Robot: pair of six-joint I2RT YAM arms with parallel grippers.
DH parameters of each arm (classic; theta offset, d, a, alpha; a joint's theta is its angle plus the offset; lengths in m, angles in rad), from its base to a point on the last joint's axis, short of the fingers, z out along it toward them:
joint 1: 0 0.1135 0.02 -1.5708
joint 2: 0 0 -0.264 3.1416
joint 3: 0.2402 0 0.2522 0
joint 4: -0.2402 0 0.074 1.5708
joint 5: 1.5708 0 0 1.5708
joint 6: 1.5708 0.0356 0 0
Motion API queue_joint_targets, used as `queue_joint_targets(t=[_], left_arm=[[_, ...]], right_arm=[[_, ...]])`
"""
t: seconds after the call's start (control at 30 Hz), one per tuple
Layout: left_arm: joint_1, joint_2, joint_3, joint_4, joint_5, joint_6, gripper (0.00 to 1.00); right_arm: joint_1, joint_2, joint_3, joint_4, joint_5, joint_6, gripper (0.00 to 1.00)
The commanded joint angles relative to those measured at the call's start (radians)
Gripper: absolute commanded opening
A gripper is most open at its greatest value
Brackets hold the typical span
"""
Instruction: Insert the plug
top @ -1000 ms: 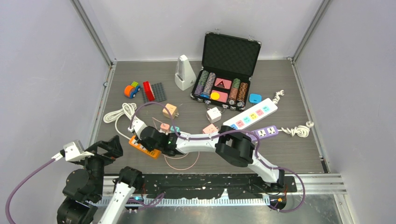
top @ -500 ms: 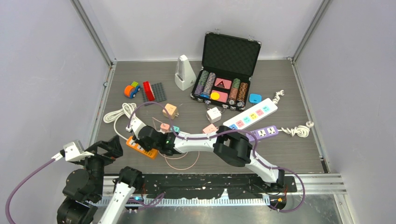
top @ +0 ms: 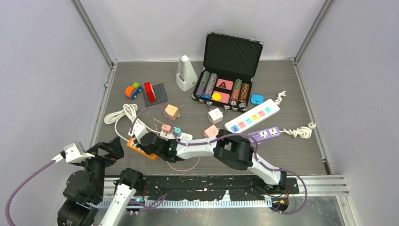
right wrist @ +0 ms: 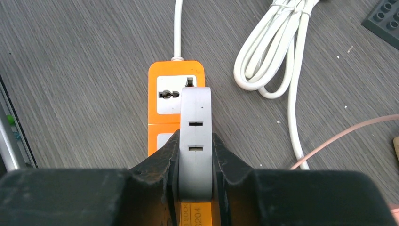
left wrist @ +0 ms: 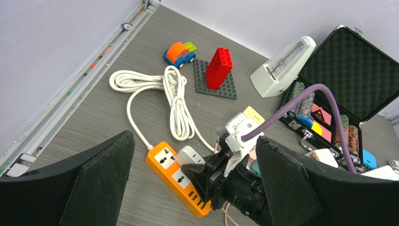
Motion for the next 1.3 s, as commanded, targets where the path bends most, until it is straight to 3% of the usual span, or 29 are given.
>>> queue_joint_targets(t=[0.0,0.13,0.43,0.67,0.93,1.27], left_arm=[[-0.003,0.027,0.010,0.055,0.005,-0.001,0.99],[-0.002,0.027,0.009,0.059,0.005,0.000,0.99],[-0.002,0.036,0.005,0.070,0.011,-0.001,0.99],[-0.002,0.041,0.005,0.073,0.015,-0.004,0.99],[-0.003,0.040,-0.011,0.083,0.021,-0.005,0.99],[-0.002,0.031,-0.010,0.077,0.010,-0.001,0.99]], right_arm=[[-0.015,0.183,-0.160,-0.355,-0.076,-0.018,0.05],[-0.018,0.143,-0.212,-0.290,-0.134,-0.042,0.05],[-0.017,0.000,-0.351,-0.074,-0.032,-0.037,0.05],[0.000,-0.002,-0.314,-0.076,0.033,-0.065,0.05],[-0.002,0.006,-0.389,-0.027,0.047,-0.072,0.05],[0.005,0.115,-0.349,-0.085,0.037,-0.131,0.05]])
